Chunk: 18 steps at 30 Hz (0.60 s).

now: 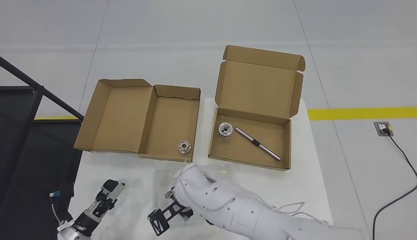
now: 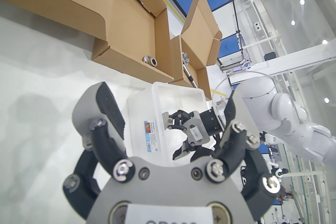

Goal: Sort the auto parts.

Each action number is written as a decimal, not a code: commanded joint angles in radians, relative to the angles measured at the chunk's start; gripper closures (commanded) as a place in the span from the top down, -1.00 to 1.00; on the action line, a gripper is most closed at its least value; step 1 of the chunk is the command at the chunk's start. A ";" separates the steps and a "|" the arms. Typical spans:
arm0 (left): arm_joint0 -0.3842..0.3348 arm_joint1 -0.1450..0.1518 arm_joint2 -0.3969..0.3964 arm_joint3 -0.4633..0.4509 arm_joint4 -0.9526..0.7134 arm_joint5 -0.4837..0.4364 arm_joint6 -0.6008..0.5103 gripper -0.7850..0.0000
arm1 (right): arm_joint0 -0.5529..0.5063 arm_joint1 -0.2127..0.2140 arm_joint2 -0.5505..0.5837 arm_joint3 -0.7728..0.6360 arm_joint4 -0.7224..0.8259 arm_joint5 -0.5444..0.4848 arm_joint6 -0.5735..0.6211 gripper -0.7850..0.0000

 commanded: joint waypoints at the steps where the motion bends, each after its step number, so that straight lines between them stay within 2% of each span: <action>1: 0.000 0.000 0.000 -0.001 0.000 0.000 0.000 1.00 | -0.003 -0.014 -0.006 0.017 -0.013 0.019 0.006 0.16; 3: 0.001 0.000 0.001 0.000 -0.001 -0.002 -0.001 1.00 | -0.005 -0.027 -0.008 0.035 -0.021 0.037 0.014 0.00; 6: 0.000 0.000 0.001 0.000 0.001 -0.003 -0.001 1.00 | -0.005 -0.045 -0.009 0.060 -0.028 0.046 0.027 0.00; 9: 0.001 0.000 0.001 0.001 0.002 -0.006 0.001 1.00 | -0.008 -0.061 -0.001 0.089 -0.019 0.061 0.061 0.11; 15: 0.003 0.000 -0.001 -0.001 0.005 -0.009 0.008 1.00 | -0.011 -0.084 0.003 0.112 -0.022 0.060 0.081 0.08; 18: 0.003 0.000 0.000 -0.001 0.005 -0.007 0.007 1.00 | -0.012 -0.092 0.006 0.122 -0.028 0.062 0.083 0.21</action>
